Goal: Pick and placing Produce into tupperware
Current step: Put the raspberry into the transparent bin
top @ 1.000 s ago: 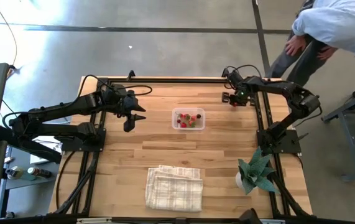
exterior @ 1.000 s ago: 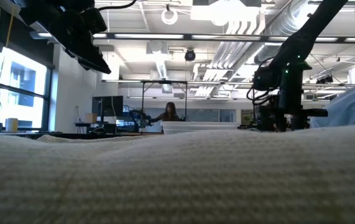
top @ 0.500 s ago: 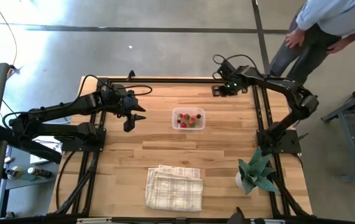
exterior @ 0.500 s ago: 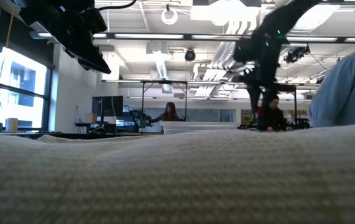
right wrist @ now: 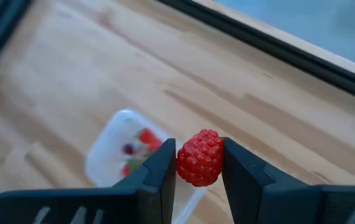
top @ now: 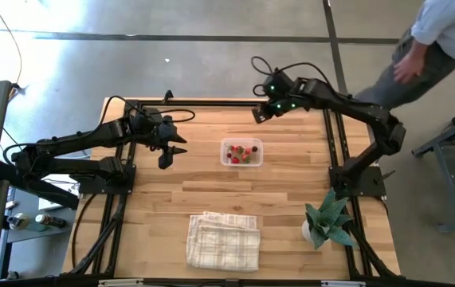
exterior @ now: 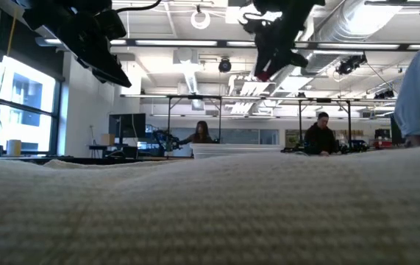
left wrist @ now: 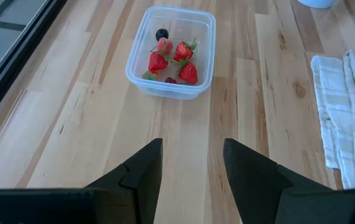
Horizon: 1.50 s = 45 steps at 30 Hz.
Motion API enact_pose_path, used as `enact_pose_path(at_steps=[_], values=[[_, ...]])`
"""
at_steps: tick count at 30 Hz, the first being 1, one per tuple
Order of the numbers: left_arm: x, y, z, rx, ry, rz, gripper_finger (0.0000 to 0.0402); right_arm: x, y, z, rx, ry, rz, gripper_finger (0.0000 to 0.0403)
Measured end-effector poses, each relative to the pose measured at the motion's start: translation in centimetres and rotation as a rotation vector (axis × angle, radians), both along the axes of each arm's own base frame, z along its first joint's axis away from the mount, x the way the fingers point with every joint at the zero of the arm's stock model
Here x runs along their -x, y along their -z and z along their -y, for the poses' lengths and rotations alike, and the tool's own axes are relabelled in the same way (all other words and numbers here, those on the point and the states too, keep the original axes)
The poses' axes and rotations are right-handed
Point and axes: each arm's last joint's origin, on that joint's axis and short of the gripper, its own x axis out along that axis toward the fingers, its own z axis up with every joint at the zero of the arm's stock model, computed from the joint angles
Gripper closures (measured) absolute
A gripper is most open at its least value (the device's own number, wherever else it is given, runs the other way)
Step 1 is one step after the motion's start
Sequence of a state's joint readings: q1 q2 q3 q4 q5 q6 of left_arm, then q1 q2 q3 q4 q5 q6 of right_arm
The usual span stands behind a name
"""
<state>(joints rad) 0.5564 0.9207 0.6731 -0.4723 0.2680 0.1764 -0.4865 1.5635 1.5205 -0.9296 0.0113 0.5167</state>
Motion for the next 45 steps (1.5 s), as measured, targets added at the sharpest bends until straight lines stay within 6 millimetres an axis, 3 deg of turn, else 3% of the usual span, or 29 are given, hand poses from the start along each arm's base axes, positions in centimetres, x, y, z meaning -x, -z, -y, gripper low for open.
enact_pose_path(at_steps=[3,6,14,22,27,32,45], values=[[0.0,0.0,0.0,0.0,0.001,0.0,0.0243,-0.8,-0.2,-1.5,0.005,-0.057,0.006,0.0311],[0.0,0.0,0.0,0.0,0.0,0.0,0.0243,-1.8,0.9,-3.0,0.008,-0.141,-0.033,0.0311],[0.0,0.0,0.0,0.0,0.001,0.0,0.0243,-6.7,8.8,-5.5,-0.051,-0.38,-0.294,0.0311],[0.0,0.0,0.0,0.0,0.0,0.0,0.0243,-8.5,13.8,-7.4,-0.087,-0.538,-0.474,0.0311],[0.0,0.0,0.0,0.0,0.0,0.0,0.0243,-9.1,16.3,-7.5,-0.113,-0.577,-0.534,0.0311],[0.0,0.0,0.0,0.0,0.0,0.0,0.0243,-9.4,17.5,-7.0,-0.12,-0.577,-0.55,0.0311],[0.0,0.0,0.0,0.0,0.0,0.0,0.0243,-9.5,18.1,-5.9,-0.112,-0.573,-0.549,0.0311]])
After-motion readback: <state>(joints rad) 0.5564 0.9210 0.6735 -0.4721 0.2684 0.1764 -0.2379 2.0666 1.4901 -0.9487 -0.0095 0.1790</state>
